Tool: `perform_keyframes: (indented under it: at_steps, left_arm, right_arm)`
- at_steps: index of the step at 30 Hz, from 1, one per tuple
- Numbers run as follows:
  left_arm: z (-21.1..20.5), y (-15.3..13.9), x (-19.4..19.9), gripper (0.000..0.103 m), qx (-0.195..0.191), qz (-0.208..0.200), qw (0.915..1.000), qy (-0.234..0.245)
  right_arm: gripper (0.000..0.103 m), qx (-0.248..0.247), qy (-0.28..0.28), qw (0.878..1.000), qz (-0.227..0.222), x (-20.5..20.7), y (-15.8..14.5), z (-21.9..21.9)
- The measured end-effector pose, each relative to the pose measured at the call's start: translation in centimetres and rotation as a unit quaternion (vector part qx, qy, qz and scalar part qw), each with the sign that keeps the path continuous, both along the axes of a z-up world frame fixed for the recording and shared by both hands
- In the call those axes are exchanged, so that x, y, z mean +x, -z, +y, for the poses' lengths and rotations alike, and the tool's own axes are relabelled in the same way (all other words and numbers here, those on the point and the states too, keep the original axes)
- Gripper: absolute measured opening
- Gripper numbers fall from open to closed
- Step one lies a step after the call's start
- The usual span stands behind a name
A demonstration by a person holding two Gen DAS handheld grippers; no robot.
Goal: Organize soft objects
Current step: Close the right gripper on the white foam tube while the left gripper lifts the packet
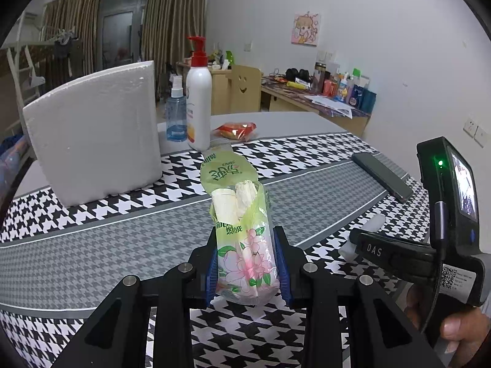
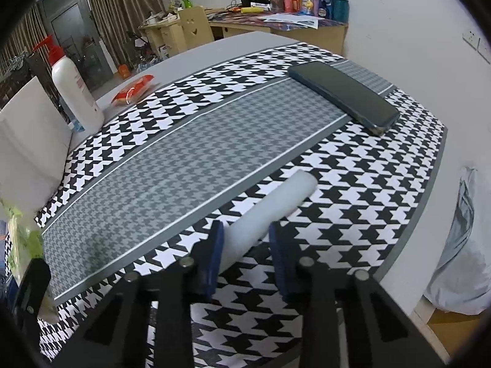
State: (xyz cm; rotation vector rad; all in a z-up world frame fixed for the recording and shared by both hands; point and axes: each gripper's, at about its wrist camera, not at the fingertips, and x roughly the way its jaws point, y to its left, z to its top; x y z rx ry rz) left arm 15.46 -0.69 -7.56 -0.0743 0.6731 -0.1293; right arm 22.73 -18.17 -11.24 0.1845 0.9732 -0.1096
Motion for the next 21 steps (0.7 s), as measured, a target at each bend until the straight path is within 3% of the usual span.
perform_keyframes:
  at_steps: [4, 5, 10, 21]
  left_arm:
    - [0.3, 0.0, 0.1, 0.034, -0.004, 0.002, 1.0, -0.006]
    - [0.4, 0.0, 0.0, 0.034, -0.005, 0.003, 1.0, -0.007]
    - [0.6, -0.4, -0.8, 0.034, -0.006, -0.005, 0.9999, -0.015]
    - [1.2, -0.6, -1.5, 0.034, -0.008, -0.007, 0.9994, -0.033]
  right_arm:
    - [0.02, 0.003, -0.022, 1.0, -0.013, 0.3, -0.1, 0.0]
    - [0.012, 0.008, -0.025, 1.0, -0.016, 0.2, -0.2, -0.3]
    - [0.009, 0.052, -0.052, 0.997, -0.017, 0.1, -0.4, -2.1]
    - [0.009, 0.016, -0.132, 0.988, -0.081, -3.0, -2.9, -1.4]
